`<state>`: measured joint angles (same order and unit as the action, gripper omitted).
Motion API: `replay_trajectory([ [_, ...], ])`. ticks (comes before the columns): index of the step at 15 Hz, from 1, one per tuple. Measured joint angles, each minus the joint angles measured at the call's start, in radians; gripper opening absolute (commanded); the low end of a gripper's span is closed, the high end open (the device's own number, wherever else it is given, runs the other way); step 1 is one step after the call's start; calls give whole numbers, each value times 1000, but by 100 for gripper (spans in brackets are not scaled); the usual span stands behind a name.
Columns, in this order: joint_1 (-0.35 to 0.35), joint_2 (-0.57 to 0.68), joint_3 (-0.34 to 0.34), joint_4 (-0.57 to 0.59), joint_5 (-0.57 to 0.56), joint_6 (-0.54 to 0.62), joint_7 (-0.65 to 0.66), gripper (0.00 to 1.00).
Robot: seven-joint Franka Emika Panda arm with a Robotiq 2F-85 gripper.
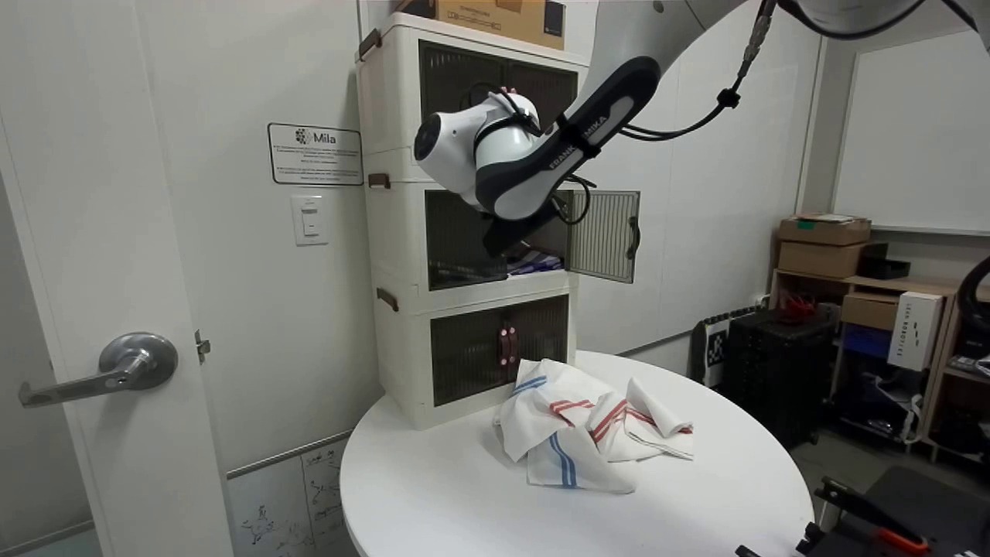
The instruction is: Open the left door of the middle shelf
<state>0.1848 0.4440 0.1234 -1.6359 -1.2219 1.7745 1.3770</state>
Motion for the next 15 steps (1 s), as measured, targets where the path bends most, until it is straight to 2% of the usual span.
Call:
replay_trajectory([
  [6, 9, 24, -5, 42, -1, 15, 0, 100],
  [15, 5, 54, -50, 64, -28, 83, 0, 100],
])
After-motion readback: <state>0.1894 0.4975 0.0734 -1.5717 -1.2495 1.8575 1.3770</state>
